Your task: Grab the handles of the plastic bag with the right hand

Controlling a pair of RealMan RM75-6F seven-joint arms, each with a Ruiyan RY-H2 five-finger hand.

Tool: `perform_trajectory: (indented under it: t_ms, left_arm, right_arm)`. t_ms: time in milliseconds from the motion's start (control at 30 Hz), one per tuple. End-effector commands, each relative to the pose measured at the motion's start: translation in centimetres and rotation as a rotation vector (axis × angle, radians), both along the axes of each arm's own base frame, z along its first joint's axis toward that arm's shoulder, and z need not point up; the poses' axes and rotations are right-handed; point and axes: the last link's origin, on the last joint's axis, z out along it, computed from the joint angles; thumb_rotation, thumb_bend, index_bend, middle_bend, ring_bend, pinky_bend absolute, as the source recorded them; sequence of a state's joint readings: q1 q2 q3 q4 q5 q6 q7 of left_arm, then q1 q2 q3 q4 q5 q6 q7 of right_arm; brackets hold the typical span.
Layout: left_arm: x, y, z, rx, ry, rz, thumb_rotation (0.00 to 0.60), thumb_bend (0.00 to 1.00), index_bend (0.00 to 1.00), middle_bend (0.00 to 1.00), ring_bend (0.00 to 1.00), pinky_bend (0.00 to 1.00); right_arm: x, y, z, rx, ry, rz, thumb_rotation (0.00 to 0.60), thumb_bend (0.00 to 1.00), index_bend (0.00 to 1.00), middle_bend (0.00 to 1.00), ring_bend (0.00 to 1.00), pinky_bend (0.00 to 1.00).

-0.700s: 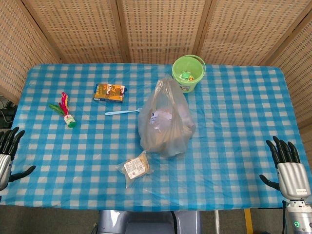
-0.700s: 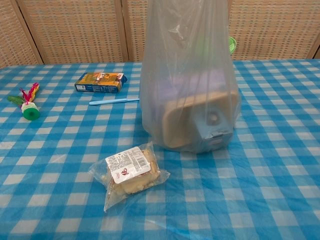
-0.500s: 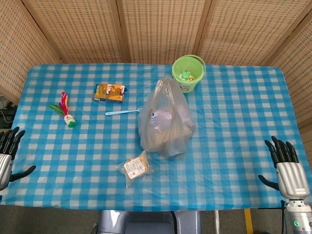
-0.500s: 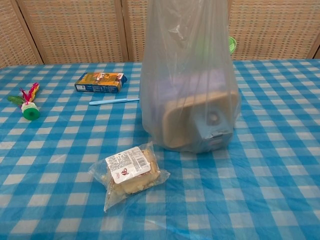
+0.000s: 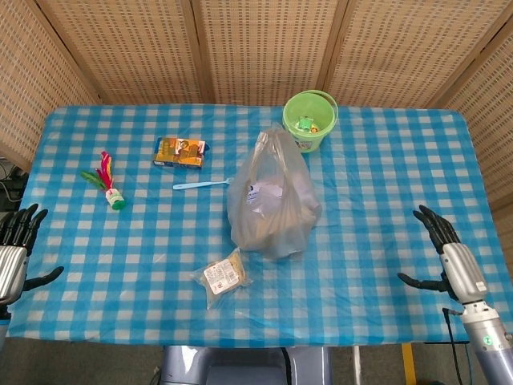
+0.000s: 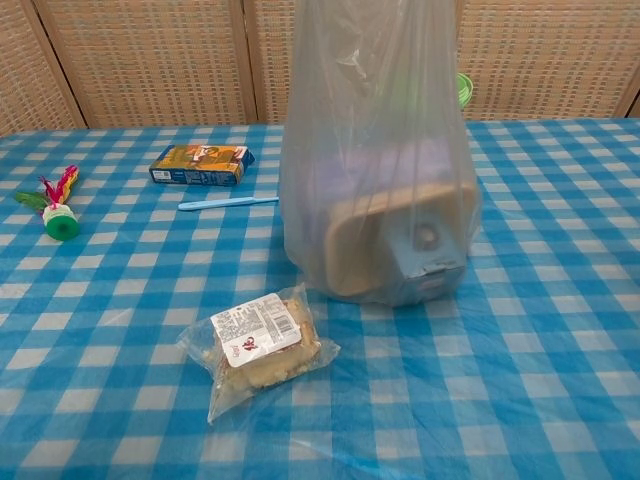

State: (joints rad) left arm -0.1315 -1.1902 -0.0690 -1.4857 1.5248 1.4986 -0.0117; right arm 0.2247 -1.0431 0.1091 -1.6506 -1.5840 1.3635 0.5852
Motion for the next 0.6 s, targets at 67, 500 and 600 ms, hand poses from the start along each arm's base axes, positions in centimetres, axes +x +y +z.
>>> perform_trajectory:
  t_ms: [67, 500, 600]
  left_arm:
    - [-0.1, 0.8, -0.4, 0.001, 0.01, 0.011, 0.6, 0.0, 0.0, 0.0, 0.0, 0.0]
    - [-0.5, 1.8, -0.4, 0.02, 0.013, 0.051, 0.6, 0.0, 0.0, 0.0, 0.0, 0.0]
    - [-0.8, 2.0, -0.3, 0.024, 0.013, 0.064, 0.6, 0.0, 0.0, 0.0, 0.0, 0.0]
  right_arm:
    - [7.0, -6.8, 2.9, 0.168, -0.254, 0.133, 0.6, 0.0, 0.07, 0.0, 0.0, 0.0]
    - [15.2, -12.8, 2.2, 0.446, -0.473, 0.12, 0.6, 0.0, 0.16, 0.1, 0.0, 0.0]
    - [17.0, -13.3, 1.9, 0.521, -0.529, 0.099, 0.6, 0.0, 0.17, 0.1, 0.0, 0.0]
